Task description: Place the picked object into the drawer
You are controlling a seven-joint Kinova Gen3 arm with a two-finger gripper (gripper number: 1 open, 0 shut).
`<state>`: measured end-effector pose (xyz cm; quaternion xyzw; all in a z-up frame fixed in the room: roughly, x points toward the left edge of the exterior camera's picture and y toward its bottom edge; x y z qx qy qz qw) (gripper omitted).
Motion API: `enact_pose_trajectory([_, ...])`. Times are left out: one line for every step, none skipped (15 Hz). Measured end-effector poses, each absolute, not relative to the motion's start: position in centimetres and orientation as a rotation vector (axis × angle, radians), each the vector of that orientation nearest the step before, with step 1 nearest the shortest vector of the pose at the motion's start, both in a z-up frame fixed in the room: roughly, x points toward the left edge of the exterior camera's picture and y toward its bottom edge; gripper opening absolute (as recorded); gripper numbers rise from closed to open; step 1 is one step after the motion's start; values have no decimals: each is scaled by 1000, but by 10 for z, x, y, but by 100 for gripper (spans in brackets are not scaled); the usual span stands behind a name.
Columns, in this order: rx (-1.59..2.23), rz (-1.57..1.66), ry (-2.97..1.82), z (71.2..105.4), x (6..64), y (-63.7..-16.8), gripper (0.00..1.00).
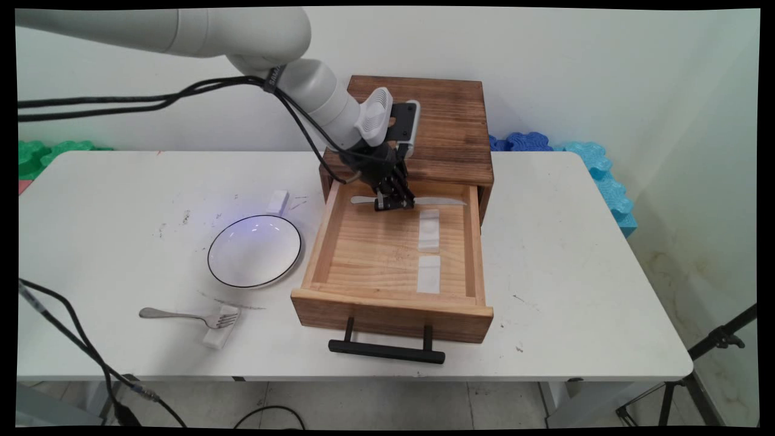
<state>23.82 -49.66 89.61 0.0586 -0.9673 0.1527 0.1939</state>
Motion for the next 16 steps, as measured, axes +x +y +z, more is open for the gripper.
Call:
enact_pose_trajectory([166, 428, -2715, 893, 238, -498, 0])
enact_pose_trajectory([168, 427, -2717, 891, 238, -499, 0])
enact_pose_trajectory([169, 425, -2719, 888, 238, -500, 0])
enact_pose_trajectory([170, 422, -2721, 885, 238, -501, 0])
enact_pose_trajectory([170, 420, -2723, 883, 238, -501, 0])
enact_pose_trajectory([170, 418, -2725, 880, 239, -502, 0])
enact_pose_trajectory([171, 415, -2726, 877, 239, -503, 0])
enact_pose_trajectory([170, 413, -2728, 875, 239, -504, 0])
enact_pose_trajectory([170, 411, -2729, 873, 239, -505, 0])
enact_pose_trajectory([169, 408, -2731, 870, 239, -505, 0])
enact_pose_trajectory([168, 405, -2731, 868, 239, -506, 0])
enact_pose_trajectory([167, 402, -2732, 866, 238, -506, 0])
enact_pose_trajectory([166, 398, -2734, 864, 238, -507, 0])
enact_pose_trajectory([165, 395, -2734, 862, 238, -507, 0])
enact_pose_trajectory([165, 393, -2735, 861, 237, -507, 0])
enact_pose_trajectory([164, 390, -2735, 860, 237, -506, 0])
